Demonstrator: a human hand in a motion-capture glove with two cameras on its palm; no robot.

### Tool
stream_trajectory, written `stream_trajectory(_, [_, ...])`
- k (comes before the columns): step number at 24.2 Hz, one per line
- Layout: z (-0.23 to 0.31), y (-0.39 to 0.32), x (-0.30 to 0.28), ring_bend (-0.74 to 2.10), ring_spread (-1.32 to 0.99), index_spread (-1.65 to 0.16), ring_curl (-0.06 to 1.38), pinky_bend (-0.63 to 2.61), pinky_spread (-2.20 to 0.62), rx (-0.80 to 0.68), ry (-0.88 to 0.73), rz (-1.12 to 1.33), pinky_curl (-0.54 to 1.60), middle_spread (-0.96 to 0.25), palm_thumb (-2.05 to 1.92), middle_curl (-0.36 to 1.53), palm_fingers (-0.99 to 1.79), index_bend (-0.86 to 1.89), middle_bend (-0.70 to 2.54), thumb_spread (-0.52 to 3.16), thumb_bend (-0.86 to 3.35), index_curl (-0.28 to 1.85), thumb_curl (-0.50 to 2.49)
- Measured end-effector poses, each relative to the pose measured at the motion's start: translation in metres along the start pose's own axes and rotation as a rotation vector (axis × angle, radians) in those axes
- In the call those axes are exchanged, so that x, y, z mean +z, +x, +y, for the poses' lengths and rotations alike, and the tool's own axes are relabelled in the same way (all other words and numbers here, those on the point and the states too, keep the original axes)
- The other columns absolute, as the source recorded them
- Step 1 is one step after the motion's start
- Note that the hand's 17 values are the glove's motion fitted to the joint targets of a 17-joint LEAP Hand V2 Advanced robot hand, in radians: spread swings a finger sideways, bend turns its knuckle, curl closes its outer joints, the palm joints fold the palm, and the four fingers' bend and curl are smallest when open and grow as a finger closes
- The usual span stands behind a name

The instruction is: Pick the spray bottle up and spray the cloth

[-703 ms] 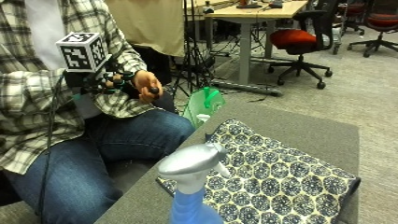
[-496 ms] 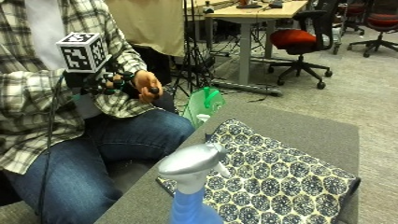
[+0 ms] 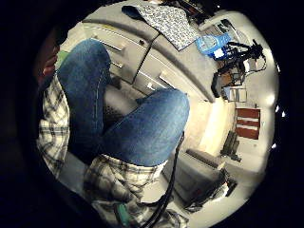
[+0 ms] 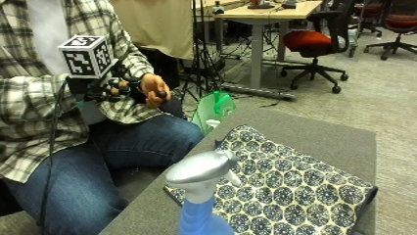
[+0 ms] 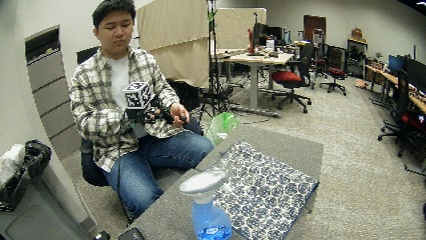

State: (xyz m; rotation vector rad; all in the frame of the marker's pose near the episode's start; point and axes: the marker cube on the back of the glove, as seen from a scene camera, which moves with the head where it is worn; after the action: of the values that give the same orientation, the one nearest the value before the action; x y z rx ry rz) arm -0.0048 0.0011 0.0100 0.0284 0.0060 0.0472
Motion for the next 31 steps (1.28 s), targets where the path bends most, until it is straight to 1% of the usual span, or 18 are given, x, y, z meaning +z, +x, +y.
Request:
stream_trajectory(6, [-0.018,0.025,-0.001,0.27,0.19,-0.30,0.14,0.57,0.20,0.039,0.051,-0.027,0.18,0.02,0.56,0.12,-0.03,0.18,0.16,1.04,0.23,0.22,0.32])
stream_trajectory(13, [-0.060,0.080,-0.010,0.31,0.18,-0.29,0.16,0.58,0.20,0.079,0.184,-0.123,0.19,0.02,0.58,0.15,0.07,0.20,0.19,1.09,0.19,0.25,0.35])
stream_trajectory(21, [-0.118,0.167,-0.015,0.33,0.15,-0.28,0.19,0.55,0.20,0.251,0.280,-0.230,0.19,0.01,0.61,0.20,0.13,0.17,0.20,1.09,0.14,0.28,0.39])
stream_trajectory(28, [-0.168,0.255,-0.024,0.36,0.15,-0.26,0.22,0.55,0.19,0.461,0.415,-0.460,0.20,0.01,0.68,0.23,0.14,0.14,0.20,1.08,0.12,0.28,0.42])
stream_trajectory(31, [-0.183,0.287,-0.028,0.37,0.14,-0.26,0.23,0.56,0.19,0.522,0.466,-0.524,0.21,0.02,0.71,0.24,0.12,0.13,0.20,1.07,0.11,0.27,0.43])
